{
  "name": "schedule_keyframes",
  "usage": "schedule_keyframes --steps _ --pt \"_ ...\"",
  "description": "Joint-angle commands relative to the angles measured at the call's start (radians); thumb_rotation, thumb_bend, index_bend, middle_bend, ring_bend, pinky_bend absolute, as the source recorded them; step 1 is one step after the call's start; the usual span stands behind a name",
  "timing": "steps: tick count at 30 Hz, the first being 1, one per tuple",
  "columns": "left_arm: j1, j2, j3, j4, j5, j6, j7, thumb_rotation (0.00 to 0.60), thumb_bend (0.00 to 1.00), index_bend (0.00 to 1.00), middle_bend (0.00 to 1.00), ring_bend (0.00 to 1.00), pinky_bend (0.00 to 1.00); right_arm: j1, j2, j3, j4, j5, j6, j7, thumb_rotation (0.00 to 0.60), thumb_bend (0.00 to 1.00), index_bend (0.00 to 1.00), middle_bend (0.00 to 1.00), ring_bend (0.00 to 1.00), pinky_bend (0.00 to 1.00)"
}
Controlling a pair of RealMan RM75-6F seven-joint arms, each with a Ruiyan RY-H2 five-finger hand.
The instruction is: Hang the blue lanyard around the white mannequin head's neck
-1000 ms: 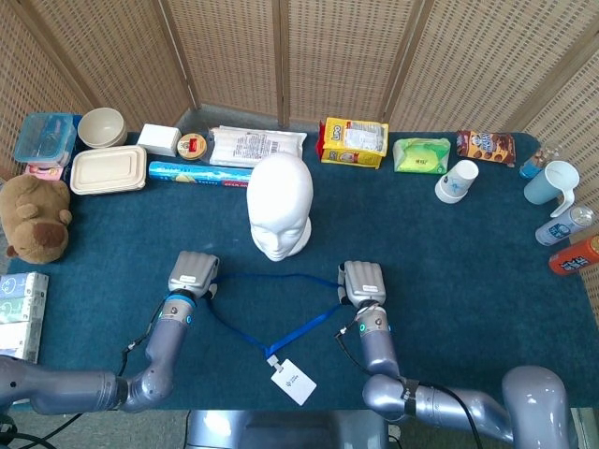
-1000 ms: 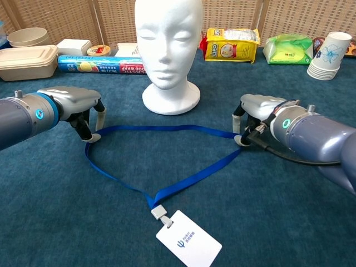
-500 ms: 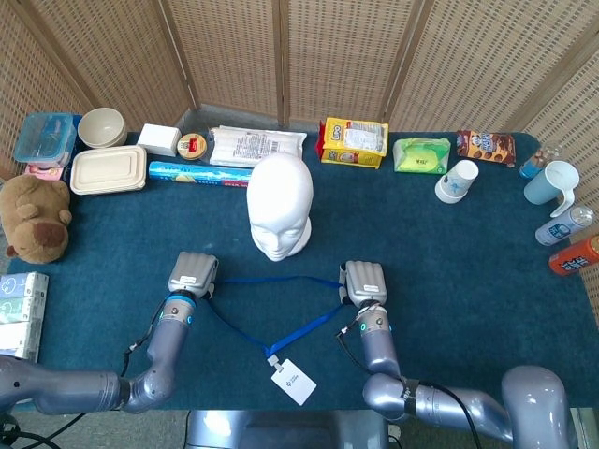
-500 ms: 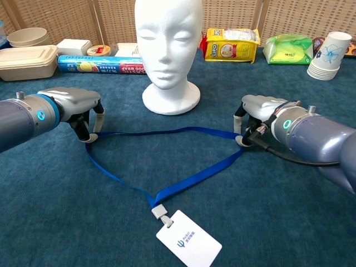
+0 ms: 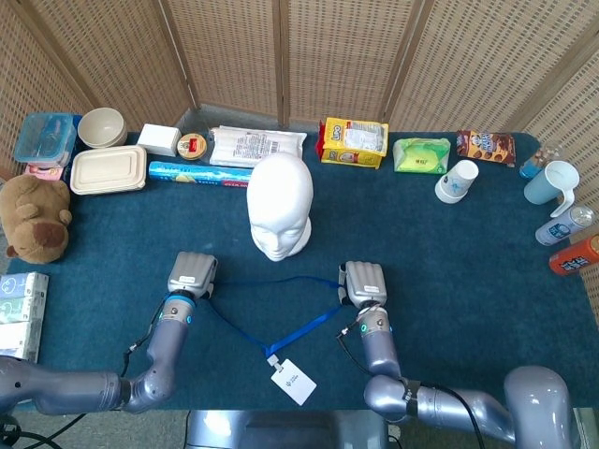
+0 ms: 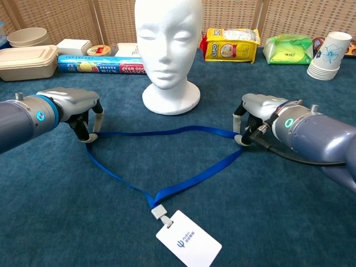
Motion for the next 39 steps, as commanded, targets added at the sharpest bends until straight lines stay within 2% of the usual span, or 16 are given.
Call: schedule_keyframes --steps 1,11,18,27,39 --pt "0.027 0.008 0.007 -0.013 0.05 0.018 -0.05 0.598 0.43 0.63 1.0 1.0 1.0 -0.014 0.016 -0.007 -0.041 -0.033 0.018 0.021 0.6 0.49 0.62 1.0 1.0 1.0" --pt "0.15 0.101 0.039 -0.098 0.328 0.054 -0.331 0.6 0.42 0.63 1.0 1.0 1.0 -0.065 0.143 -0.049 -0.265 -0.21 0.069 0.082 0.6 0.49 0.63 1.0 1.0 1.0" --pt "0.179 0.178 0.025 -0.202 0.426 0.065 -0.402 0.6 0.42 0.63 1.0 1.0 1.0 -0.09 0.229 -0.056 -0.424 -0.296 0.096 0.11 0.6 0.48 0.63 1.0 1.0 1.0" --pt "0.204 0.268 -0.027 -0.344 0.541 0.144 -0.425 0.6 0.42 0.63 1.0 1.0 1.0 -0.128 0.365 -0.016 -0.61 -0.383 0.102 0.21 0.6 0.48 0.64 1.0 1.0 1.0" --pt "0.204 0.339 -0.128 -0.457 0.581 0.187 -0.454 0.6 0.42 0.63 1.0 1.0 1.0 -0.142 0.529 0.088 -0.755 -0.406 0.045 0.375 0.6 0.48 0.64 1.0 1.0 1.0"
